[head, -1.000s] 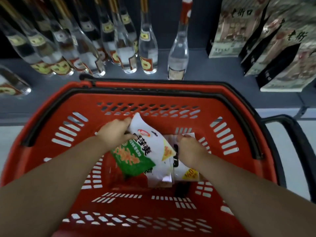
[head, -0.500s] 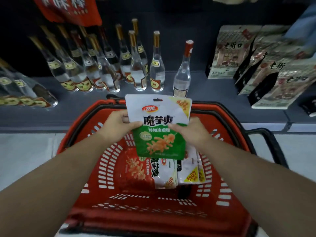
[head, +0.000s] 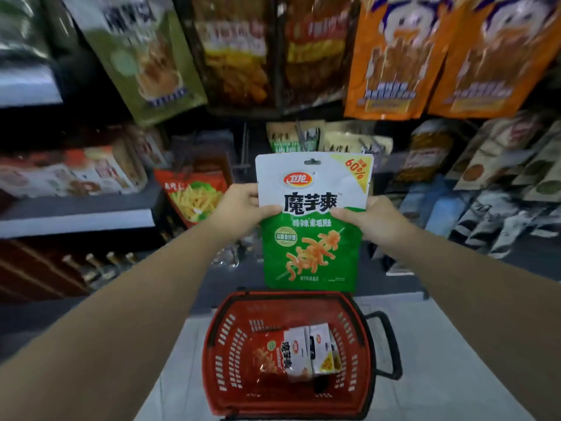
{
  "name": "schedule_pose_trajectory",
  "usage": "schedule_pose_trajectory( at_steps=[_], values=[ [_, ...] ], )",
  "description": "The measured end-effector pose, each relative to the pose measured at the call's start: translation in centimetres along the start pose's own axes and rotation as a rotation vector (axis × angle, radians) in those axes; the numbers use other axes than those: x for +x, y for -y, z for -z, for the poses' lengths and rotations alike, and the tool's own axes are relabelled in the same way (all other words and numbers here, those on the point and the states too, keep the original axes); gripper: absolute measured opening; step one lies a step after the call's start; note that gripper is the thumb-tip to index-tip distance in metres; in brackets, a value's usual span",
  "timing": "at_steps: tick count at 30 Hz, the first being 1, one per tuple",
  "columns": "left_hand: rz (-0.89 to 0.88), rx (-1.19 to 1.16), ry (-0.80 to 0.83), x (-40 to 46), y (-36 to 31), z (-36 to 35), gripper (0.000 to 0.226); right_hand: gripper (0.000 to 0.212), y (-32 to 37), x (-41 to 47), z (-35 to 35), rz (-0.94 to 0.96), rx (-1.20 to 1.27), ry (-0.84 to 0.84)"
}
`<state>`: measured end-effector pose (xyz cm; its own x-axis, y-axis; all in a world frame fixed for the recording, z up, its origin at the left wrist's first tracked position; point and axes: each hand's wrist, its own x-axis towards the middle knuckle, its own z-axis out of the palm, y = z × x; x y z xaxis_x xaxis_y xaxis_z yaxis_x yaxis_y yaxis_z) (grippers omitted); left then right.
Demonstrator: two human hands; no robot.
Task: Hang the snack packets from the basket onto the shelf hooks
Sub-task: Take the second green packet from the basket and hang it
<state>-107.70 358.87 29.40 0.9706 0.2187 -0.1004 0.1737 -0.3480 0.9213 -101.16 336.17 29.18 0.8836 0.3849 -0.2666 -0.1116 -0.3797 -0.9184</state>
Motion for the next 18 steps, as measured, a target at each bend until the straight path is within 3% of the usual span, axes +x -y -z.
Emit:
schedule_pose_trajectory(
  at_steps=[9, 12, 18],
  values=[
    [-0.137, -0.054, -0.055, -3.3, -24.6, 8.6, 0.019, 0.020, 23.7, -7.9, 8.1, 0.151, -0.032, -0.154],
    [-0.183, -0.084, -0.043, -3.8, -29.4, 10.3, 0.018, 0.012, 27.6, -9.5, 9.8, 0.231, 0.001, -0.213],
    [-0.266, -0.098, -0.036, -3.2, -36.1, 10.0, 0.009, 0.027, 31.3, -11.1, 13.2, 0.335, 0.052, -0.349]
  ],
)
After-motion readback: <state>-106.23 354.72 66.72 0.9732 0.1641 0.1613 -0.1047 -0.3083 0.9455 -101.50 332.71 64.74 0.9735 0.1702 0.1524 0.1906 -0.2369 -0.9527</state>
